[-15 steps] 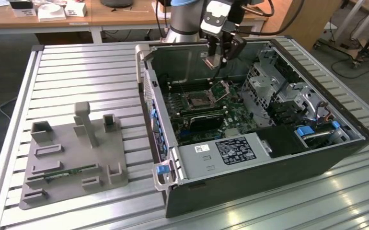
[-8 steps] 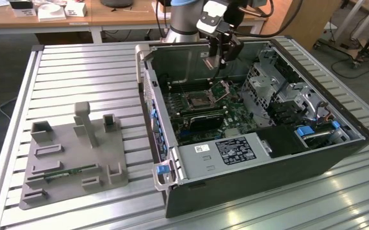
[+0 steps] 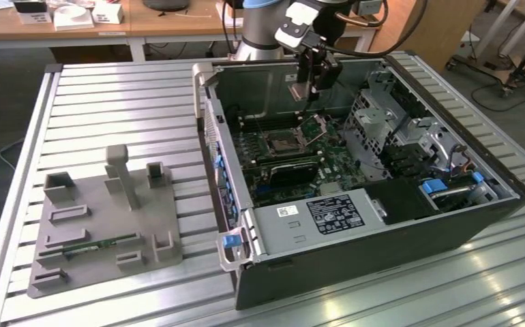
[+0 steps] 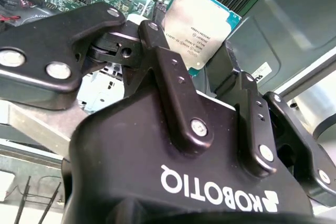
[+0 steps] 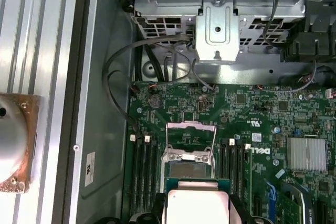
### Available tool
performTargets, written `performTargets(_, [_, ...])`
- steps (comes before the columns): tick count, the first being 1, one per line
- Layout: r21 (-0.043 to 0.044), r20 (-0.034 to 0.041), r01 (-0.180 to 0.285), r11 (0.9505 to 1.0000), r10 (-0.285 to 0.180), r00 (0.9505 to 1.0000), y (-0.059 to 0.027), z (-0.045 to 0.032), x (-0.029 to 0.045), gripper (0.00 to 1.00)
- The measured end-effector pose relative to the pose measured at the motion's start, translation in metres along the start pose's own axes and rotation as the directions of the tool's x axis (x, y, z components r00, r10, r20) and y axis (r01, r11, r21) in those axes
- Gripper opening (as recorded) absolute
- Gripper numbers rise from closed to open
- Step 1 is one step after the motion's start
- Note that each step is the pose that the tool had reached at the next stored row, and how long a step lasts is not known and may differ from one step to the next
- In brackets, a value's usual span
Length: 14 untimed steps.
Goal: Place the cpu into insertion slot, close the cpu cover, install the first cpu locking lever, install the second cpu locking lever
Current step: 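Place the cpu into insertion slot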
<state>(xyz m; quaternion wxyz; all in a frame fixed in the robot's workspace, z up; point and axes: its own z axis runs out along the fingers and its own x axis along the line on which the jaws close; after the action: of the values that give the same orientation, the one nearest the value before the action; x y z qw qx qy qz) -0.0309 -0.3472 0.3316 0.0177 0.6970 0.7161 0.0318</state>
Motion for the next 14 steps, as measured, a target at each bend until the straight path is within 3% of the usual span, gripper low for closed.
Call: performTargets(14, [0.0000,0.0002,-0.004,1.0000,0.004,1.0000,0.0000,0.0000,0.0000,0.55])
